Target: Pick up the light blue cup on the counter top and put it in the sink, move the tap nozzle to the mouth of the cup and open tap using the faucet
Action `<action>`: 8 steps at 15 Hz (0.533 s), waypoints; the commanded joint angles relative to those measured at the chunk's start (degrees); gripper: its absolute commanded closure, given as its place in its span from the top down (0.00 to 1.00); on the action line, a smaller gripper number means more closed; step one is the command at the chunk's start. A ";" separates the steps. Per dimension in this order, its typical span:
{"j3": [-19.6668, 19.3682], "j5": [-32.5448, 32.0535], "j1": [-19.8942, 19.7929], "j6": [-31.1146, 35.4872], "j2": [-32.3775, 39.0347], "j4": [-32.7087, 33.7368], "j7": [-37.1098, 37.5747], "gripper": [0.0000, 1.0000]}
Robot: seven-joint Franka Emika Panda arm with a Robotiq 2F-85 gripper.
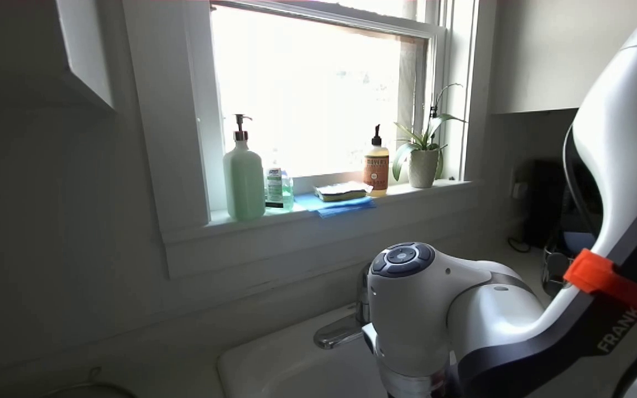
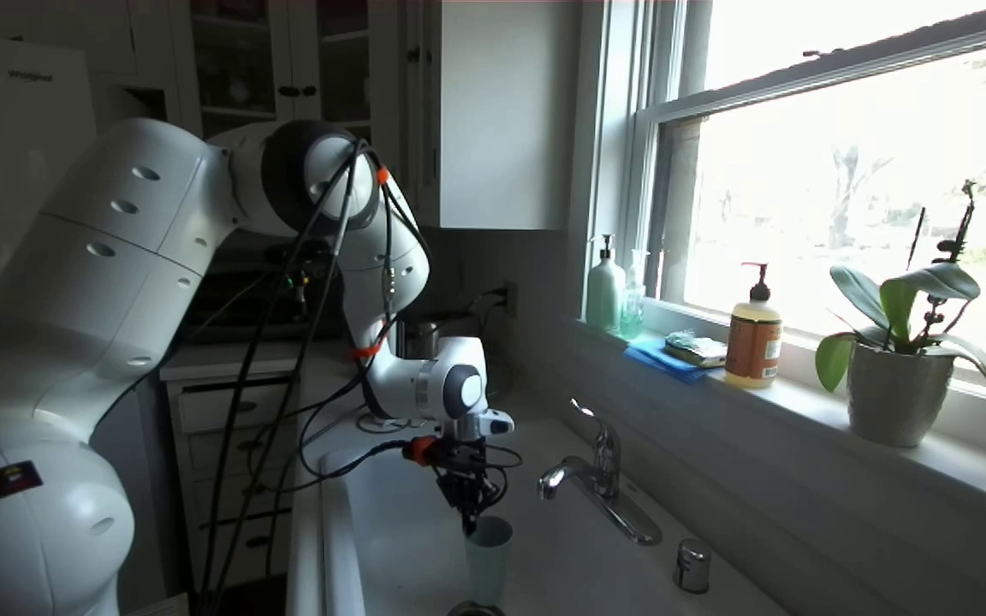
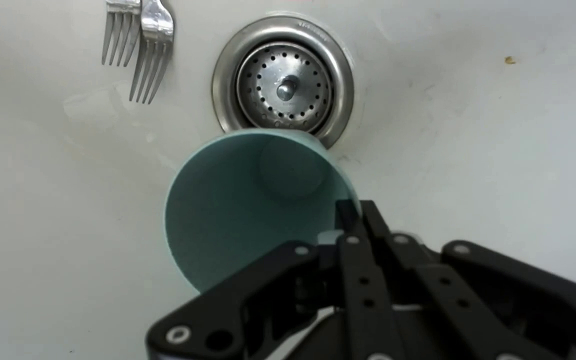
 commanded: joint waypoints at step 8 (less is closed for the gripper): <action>1.01 1.12 0.92 6.36 -0.26 -2.44 8.82 0.01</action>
